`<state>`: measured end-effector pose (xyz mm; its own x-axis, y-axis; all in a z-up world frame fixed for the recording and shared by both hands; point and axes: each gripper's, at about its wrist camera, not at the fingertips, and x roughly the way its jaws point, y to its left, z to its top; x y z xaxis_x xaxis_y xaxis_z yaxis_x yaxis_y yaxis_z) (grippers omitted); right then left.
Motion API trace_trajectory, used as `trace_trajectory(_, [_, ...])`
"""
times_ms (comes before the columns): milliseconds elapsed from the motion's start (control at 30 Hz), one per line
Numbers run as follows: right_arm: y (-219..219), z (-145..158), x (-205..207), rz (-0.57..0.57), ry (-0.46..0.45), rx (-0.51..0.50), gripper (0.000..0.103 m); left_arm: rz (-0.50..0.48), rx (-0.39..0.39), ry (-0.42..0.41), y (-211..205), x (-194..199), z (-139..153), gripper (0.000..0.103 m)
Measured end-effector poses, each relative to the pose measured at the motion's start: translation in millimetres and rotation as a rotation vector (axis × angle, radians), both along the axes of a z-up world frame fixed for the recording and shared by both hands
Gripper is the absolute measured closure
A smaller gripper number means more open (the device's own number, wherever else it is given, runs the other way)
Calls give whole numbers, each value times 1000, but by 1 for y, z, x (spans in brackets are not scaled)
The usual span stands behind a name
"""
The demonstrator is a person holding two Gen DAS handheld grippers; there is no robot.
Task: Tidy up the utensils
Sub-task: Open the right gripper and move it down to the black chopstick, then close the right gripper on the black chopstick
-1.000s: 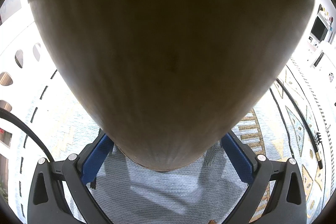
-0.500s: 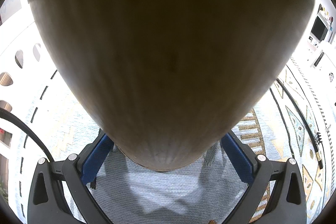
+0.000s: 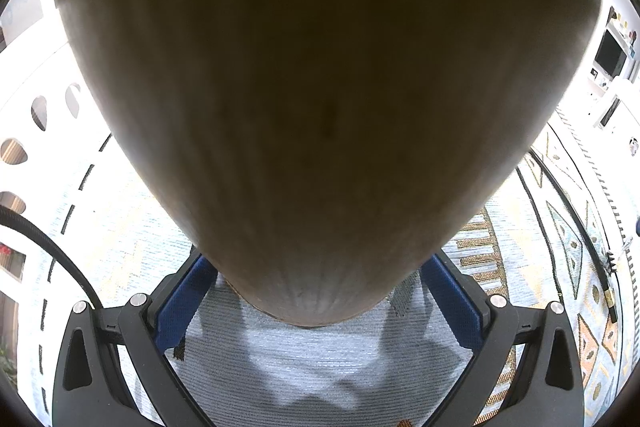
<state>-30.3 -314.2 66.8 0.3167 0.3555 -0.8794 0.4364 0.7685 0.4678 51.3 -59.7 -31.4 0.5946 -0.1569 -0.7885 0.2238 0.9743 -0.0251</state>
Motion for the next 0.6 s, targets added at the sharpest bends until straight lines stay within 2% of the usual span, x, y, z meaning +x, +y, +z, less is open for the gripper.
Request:
trace_trajectory(200, [43,-11,39,179,26,-187,50,11,7,-1,6,1,-1,0])
trace_trajectory(433, [65,-32,72,255,105,-317,52,6,3,-1,15,3,-4,0])
trace_trajectory(533, [71,-54,81,281,200,-348,65,7,4,-1,15,3,-4,0])
trace_trajectory(600, [79,-52,82,309,180,-414,72,8,4,-1,12,2,-3,0])
